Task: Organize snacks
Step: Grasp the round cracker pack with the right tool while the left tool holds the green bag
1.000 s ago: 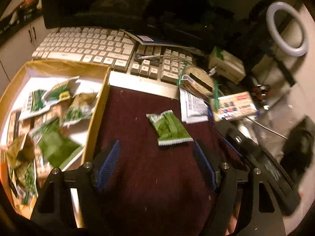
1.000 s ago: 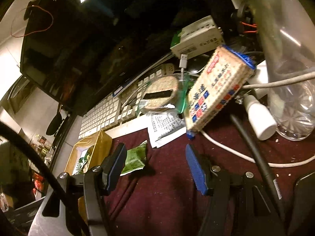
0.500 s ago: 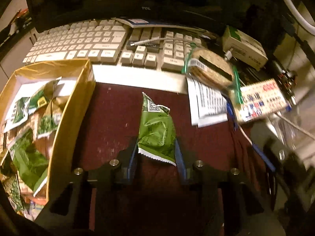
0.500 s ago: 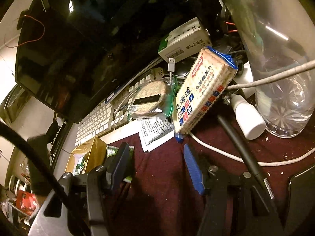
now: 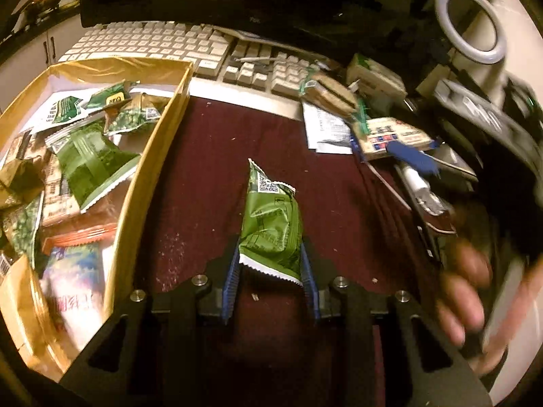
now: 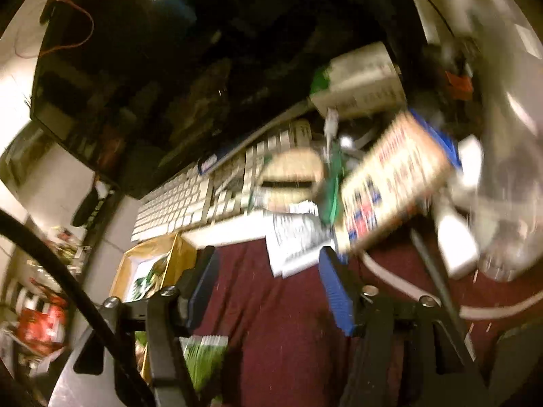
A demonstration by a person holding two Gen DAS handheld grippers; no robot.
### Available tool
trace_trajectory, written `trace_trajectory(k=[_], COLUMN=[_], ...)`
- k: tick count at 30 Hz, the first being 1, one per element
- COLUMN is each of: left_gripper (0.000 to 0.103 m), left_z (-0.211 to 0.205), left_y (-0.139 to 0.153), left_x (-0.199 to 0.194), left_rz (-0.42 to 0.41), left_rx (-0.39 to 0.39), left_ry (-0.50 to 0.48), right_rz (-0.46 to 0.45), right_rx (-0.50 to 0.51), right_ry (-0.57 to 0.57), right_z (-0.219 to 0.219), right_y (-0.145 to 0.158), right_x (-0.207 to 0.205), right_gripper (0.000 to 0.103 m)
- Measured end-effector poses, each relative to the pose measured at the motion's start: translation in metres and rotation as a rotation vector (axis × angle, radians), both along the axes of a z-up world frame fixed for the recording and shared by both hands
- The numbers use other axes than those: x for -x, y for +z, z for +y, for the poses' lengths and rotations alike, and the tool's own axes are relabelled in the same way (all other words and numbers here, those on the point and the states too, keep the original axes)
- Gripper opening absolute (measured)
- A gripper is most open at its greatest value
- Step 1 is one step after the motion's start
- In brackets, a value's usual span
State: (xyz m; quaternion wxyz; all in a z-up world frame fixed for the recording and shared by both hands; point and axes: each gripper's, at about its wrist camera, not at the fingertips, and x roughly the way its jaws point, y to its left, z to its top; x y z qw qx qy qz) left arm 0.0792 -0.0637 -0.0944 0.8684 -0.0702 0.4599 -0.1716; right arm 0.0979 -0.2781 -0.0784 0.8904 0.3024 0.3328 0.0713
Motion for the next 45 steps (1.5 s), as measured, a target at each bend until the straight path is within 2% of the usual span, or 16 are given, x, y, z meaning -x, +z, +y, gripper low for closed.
trace_trajectory(k=[2,5,8,15,18,28,31,33,39,42,45], left_gripper=[0.035,0.035,0.035,0.035,0.035,0.035,0.035,0.035,0.035,0.035,0.035], left_z=[0.002,0.007,0.014,0.025,0.031,0.034,0.034,0.035,0.037,0.039,0.041], left_y=[0.005,0.015,0.019,0.022,0.022,0.021,0.023,0.024,0.027,0.028,0.03], left_x=[0.006,0.015,0.022,0.026,0.027,0.026,0.028,0.028,0.034,0.037,0.04], left_rz=[-0.008,-0.023,-0.025,-0.017,-0.009,0.007,-0.004,-0.004,-0.019,-0.023,-0.025], left_rx=[0.027,0.046,0.077,0.117,0.128,0.155,0.149,0.153,0.152,0.153,0.163], left_ry=[0.001,-0.007,-0.012,-0.017,-0.015,-0.028,-0.025,-0.024,-0.017,-0.01,0.0], right_rz=[0.021,0.061,0.109,0.178,0.188,0.168,0.165,0.163,0.15,0.132,0.092], right_rx=[0.035,0.035,0.04,0.188,0.242,0.329,0.355,0.365,0.368,0.368,0.319], right_ry=[-0.028,-0.085,-0.137,-0.096,-0.099,-0.1,-0.091,-0.077,-0.069,-0.07,-0.054], right_z=[-0.002,-0.014,-0.022,0.013,0.024,0.043,0.046,0.052,0.056,0.057,0.054], right_y=[0.005,0.005,0.001,-0.006,-0.011,-0.017,-0.018,-0.018,-0.013,-0.006,0.006], right_x=[-0.017,-0.043,-0.065,-0.106,-0.112,-0.125,-0.124,-0.124,-0.113,-0.1,-0.081], right_gripper=[0.072,0.078,0.079,0.079,0.086,0.092,0.089,0.081,0.069,0.067,0.067])
